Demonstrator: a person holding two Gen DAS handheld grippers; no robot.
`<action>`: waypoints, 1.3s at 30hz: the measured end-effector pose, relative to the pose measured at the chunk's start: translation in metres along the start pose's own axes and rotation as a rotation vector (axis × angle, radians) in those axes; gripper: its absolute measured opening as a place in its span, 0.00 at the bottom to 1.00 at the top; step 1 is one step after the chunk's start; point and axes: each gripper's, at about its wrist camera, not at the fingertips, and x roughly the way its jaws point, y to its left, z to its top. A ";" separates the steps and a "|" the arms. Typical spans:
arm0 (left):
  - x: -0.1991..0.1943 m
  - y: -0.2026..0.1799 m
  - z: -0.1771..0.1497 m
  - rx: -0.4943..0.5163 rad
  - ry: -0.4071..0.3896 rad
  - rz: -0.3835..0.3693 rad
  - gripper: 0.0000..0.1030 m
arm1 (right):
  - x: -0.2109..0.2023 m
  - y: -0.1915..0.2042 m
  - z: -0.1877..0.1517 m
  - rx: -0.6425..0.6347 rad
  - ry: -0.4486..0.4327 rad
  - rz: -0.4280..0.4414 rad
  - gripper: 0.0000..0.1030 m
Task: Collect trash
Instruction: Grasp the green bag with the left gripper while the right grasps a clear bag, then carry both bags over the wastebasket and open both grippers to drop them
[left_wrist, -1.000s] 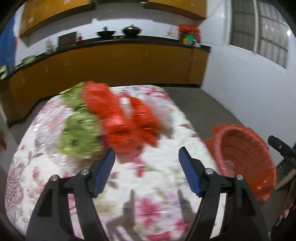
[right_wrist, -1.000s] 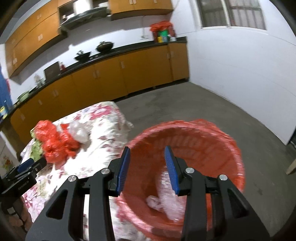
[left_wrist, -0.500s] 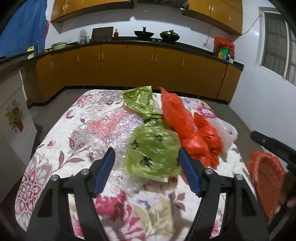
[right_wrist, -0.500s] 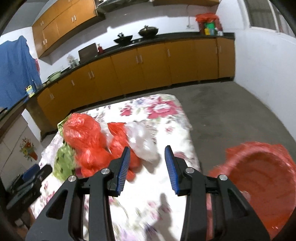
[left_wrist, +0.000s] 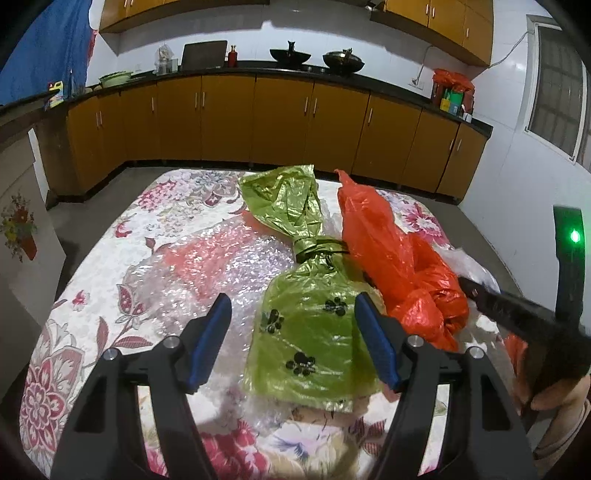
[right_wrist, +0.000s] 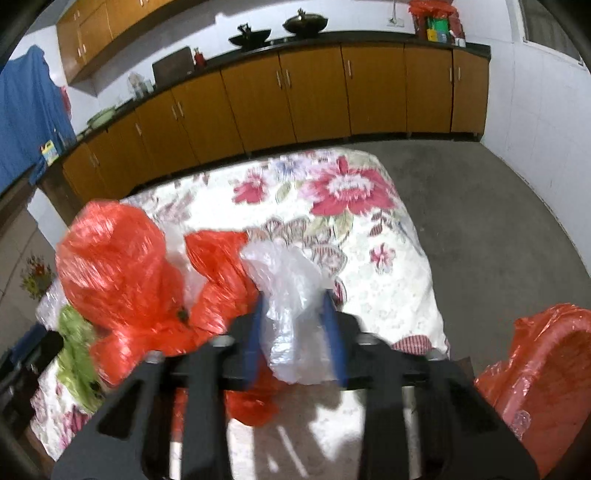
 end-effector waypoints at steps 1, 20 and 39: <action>0.003 0.000 0.001 -0.003 0.005 -0.001 0.65 | -0.002 -0.001 -0.003 -0.003 -0.005 0.004 0.14; 0.010 -0.019 -0.014 0.048 0.031 -0.020 0.09 | -0.039 -0.016 -0.026 0.028 -0.034 0.023 0.12; -0.062 -0.016 -0.023 0.068 -0.070 -0.098 0.03 | -0.109 -0.024 -0.047 0.049 -0.111 0.036 0.12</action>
